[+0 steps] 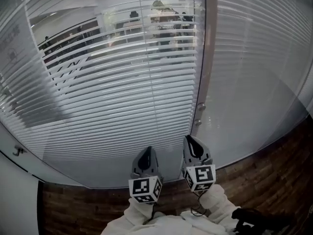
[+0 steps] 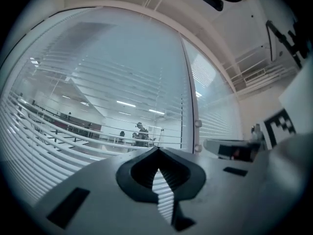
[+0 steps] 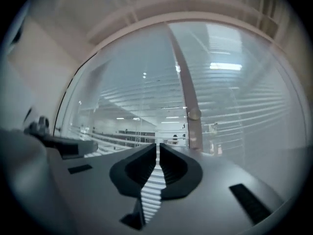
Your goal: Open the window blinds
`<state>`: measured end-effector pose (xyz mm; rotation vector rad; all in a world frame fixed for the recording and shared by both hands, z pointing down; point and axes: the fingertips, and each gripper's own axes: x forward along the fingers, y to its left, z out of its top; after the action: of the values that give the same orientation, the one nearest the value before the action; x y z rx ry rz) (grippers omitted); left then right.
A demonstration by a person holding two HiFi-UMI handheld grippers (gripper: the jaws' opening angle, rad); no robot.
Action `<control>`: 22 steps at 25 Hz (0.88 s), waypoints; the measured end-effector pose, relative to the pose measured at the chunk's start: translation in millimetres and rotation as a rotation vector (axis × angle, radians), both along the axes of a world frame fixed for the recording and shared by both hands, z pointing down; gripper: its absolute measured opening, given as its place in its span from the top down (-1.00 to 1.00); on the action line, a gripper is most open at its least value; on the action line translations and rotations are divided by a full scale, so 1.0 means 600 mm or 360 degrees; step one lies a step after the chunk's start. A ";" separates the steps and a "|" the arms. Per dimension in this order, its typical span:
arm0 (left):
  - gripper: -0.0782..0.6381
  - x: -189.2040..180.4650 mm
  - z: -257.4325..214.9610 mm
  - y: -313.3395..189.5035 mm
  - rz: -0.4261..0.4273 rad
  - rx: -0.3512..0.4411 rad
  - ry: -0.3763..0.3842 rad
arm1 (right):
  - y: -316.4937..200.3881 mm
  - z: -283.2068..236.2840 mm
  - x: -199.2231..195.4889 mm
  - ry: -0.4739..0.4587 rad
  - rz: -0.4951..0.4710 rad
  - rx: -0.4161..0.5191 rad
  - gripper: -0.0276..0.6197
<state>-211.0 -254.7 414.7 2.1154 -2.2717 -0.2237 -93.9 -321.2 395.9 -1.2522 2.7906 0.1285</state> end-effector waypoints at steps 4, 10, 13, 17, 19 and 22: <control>0.79 0.015 0.035 0.008 0.0000 -0.0083 0.0008 | 0.048 0.082 -0.002 0.0149 -0.0018 -0.0017 0.88; 0.79 0.022 0.046 0.011 -0.0015 -0.0097 0.0026 | 0.056 0.054 -0.008 0.0088 -0.0071 0.0068 0.88; 0.79 0.025 0.042 0.012 -0.0017 -0.0091 0.0020 | 0.056 0.042 -0.005 0.0079 -0.0072 0.0085 0.88; 0.79 0.033 0.047 0.014 -0.0004 -0.0107 0.0024 | 0.052 0.051 0.001 0.0069 -0.0060 0.0040 0.88; 0.79 0.037 0.050 0.016 0.0001 -0.0117 0.0027 | 0.053 0.053 0.004 0.0066 -0.0064 0.0028 0.88; 0.79 0.039 0.054 0.019 0.0000 -0.0129 0.0040 | 0.054 0.051 0.005 0.0072 -0.0075 0.0022 0.88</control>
<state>-187.3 -243.4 447.1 2.0618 -2.2271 -0.1543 -90.9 -288.5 426.5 -1.1944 2.8501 0.1753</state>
